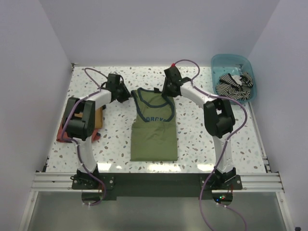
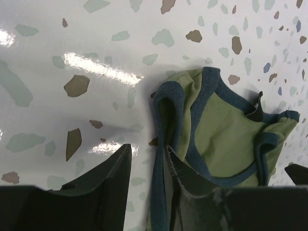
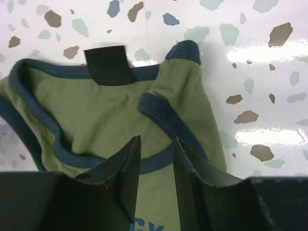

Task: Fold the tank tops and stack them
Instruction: Fold the tank top

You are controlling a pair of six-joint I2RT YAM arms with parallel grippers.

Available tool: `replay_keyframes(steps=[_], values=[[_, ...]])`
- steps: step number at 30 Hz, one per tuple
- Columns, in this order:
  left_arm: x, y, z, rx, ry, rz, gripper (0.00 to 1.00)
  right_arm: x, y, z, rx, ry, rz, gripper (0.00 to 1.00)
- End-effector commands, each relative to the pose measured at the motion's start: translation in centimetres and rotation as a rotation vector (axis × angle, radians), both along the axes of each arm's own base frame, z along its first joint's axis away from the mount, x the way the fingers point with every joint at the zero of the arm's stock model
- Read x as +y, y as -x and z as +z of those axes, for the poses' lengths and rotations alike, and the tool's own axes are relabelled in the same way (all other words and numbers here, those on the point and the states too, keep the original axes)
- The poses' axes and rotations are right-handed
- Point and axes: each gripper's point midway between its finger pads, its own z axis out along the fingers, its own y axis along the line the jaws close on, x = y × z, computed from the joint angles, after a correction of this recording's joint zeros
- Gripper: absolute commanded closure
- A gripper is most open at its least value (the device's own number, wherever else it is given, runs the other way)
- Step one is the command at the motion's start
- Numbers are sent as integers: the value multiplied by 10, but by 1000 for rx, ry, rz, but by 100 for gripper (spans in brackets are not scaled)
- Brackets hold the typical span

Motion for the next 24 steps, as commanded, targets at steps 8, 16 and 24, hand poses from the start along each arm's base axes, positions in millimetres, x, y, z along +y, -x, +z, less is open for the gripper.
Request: replay_keyframes(steps=[8,16,24], values=[[5,-38,26,-124,37,15,75,106,17,57,-191,-48,267,69],[50,-36,30,-59,-19,155,90,165,2,39,-280,40,405,69],[33,-53,-6,-10,27,90,89,161,-20,38,-329,85,262,76]])
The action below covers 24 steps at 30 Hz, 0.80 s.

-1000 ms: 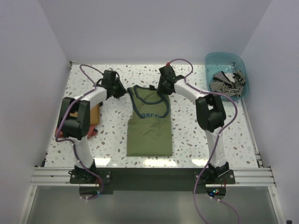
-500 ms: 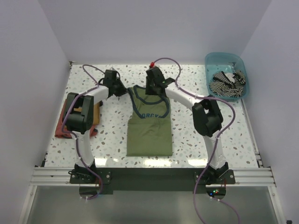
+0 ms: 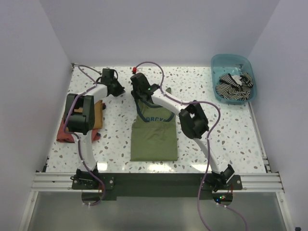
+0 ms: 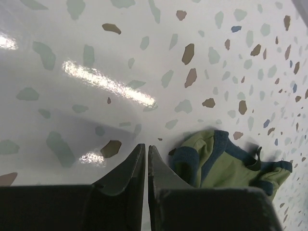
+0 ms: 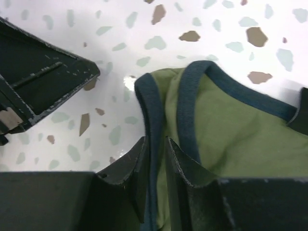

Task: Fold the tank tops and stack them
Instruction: Fold the tank top

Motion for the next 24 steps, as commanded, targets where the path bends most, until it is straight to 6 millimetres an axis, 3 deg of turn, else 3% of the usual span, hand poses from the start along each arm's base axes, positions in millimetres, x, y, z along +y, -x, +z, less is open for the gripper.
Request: replay_keyframes(steps=[1,5,8,9,10,19,24], values=[[-11,-8,-13,15,32,-37,88,-16,-21,34,-101,-12,-118,76],[-16,-12,-22,21,47,-43,87,-24,-29,48,-144,-35,-166,79],[-28,-12,-28,24,58,-68,87,-25,-36,36,-108,-19,-182,84],[-30,-12,-29,24,58,-73,86,-26,-38,42,-113,-29,-188,85],[-33,-13,-29,22,59,-79,86,-27,-41,32,-93,-28,-187,85],[-53,-7,-43,33,85,-106,86,-17,-49,6,-11,-135,-121,85],[-59,-5,-39,22,112,-120,86,-16,-49,-5,15,-125,-107,81]])
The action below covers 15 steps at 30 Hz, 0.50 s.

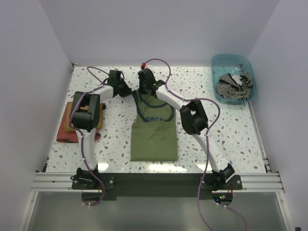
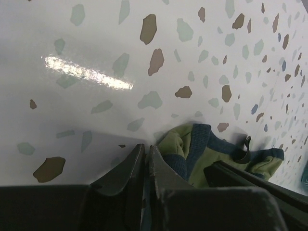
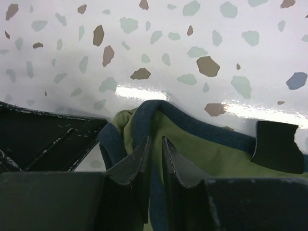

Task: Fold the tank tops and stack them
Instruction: Fold the tank top

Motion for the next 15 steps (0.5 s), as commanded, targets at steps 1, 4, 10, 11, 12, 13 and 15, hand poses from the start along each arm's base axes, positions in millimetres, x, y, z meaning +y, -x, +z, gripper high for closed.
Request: replay_keyframes(steps=[1,4,10,11,12,13,15], values=[[-10,3,-7,3,39,-15,86,13,-2,4,0,-51,32,81],[-12,2,4,-18,57,-19,86,9,-5,-2,20,-68,21,81],[-26,-1,14,-40,101,-52,86,6,-9,-13,45,-84,13,81],[-29,-1,15,-41,105,-56,86,6,-9,-12,47,-89,9,81],[-32,-3,19,-49,116,-63,87,4,-10,-14,53,-92,4,81],[-35,-2,19,-47,125,-66,87,4,-11,-15,59,-108,-2,81],[-37,-3,22,-53,137,-67,87,2,-14,-17,80,-141,2,82]])
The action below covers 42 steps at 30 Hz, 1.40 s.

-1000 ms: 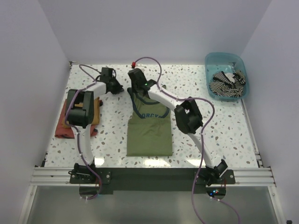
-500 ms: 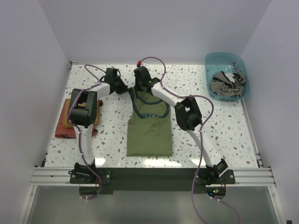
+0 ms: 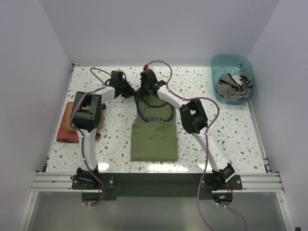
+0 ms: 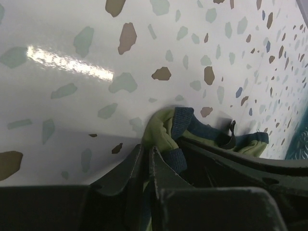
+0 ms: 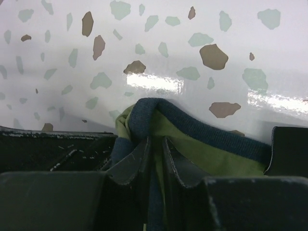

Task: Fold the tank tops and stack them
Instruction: Fold the tank top

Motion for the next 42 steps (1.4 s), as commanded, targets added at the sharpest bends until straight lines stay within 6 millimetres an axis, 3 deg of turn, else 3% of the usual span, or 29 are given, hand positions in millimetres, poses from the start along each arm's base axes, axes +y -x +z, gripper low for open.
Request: replay_keyframes(steps=[1,6,15,18,22,24,31,42], values=[[-17,-9,23,-59,66,-27,87,1,-14,11,4,-95,-10,82],[-23,-10,32,-67,89,-30,87,-5,-22,15,39,-211,-12,82],[-28,-19,30,-66,99,-18,87,7,-24,29,84,-356,41,81],[-27,-20,33,-76,98,-15,87,-2,-23,33,82,-366,13,76],[-28,-22,34,-76,103,-16,87,-17,-33,53,59,-408,-33,64],[-29,-22,33,-73,104,-17,87,-23,-36,69,38,-425,-47,65],[-28,-20,28,-60,107,-10,87,-34,-35,86,18,-449,-80,66],[-28,-21,29,-64,109,-7,87,-19,-12,80,38,-426,-24,61]])
